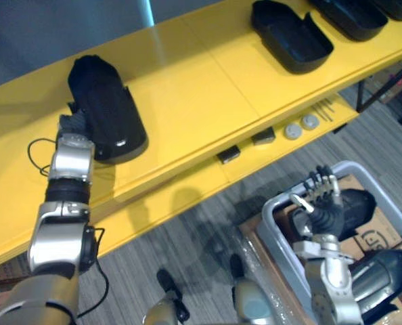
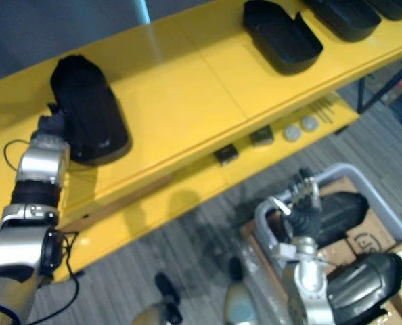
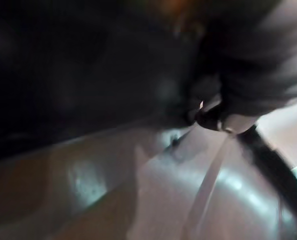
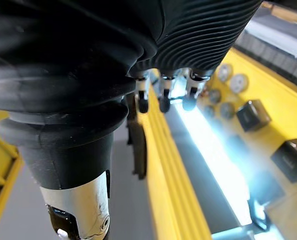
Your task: Walk over and take plastic housings, then place them on the shelf
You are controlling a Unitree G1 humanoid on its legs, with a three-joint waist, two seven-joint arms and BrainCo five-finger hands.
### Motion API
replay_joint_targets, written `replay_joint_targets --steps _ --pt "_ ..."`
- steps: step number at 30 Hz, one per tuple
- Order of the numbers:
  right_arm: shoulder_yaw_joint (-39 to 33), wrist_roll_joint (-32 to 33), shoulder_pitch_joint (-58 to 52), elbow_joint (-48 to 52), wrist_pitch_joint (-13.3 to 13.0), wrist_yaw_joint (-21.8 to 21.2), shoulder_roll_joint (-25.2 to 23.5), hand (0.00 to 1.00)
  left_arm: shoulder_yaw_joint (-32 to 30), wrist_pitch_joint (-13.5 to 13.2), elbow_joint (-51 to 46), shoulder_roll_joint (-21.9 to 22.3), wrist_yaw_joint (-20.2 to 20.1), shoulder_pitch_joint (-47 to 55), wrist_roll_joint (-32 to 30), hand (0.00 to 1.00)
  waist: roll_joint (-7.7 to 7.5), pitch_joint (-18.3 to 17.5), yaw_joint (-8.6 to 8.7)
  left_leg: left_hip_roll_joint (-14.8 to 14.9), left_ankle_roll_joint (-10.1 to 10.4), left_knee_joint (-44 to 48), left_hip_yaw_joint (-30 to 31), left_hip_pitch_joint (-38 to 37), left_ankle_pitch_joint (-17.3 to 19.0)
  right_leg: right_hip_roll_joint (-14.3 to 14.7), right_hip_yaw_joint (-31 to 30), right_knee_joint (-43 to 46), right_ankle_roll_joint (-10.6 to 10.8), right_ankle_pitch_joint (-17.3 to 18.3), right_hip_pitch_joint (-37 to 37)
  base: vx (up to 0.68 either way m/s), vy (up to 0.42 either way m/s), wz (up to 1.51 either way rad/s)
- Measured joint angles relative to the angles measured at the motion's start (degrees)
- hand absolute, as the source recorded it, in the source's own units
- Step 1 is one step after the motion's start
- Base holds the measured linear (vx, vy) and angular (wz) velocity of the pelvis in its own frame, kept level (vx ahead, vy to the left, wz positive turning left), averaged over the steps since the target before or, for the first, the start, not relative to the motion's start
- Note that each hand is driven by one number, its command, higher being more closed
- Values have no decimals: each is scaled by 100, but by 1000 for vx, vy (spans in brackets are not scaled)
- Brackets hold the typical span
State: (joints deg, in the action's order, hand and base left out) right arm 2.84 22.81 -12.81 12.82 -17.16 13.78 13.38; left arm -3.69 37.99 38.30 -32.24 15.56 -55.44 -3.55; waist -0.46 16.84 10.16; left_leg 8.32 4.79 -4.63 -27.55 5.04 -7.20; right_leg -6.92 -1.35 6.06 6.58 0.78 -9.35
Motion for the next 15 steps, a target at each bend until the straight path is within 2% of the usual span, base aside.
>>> replay_joint_targets --steps 4,7,12,14,15 --pt "78 1 -23 -1 -5 10 4 0 0 -9 14 -20 269 -49 346 0 0 0 -4 0 0 0 3 0 0 -3 0 3 0 0 0 0 0 0" --pt "147 1 -48 -1 -6 52 4 0 -1 -117 72 -51 727 -58 998 0 0 0 -3 0 0 0 7 -1 0 -5 2 5 0 0 2 0 0 0" --pt "258 0 -91 -2 -12 161 3 0 -11 -572 124 -54 1486 -60 2160 0 0 0 -3 -8 -4 -1 29 -6 -7 -13 20 5 1 1 20 0 0 0" --pt "304 -3 -105 -3 -23 212 -3 0 -13 -997 122 -35 1797 -60 2606 0 0 0 -1 -8 -6 -1 44 -13 -11 -13 42 4 1 1 38 0 0 0" --pt "305 -3 -105 -3 -35 229 -4 0 -14 -1105 121 -31 1864 -60 2624 0 0 0 -1 -8 -6 -1 48 -17 -11 -14 47 4 1 1 45 0 0 0"
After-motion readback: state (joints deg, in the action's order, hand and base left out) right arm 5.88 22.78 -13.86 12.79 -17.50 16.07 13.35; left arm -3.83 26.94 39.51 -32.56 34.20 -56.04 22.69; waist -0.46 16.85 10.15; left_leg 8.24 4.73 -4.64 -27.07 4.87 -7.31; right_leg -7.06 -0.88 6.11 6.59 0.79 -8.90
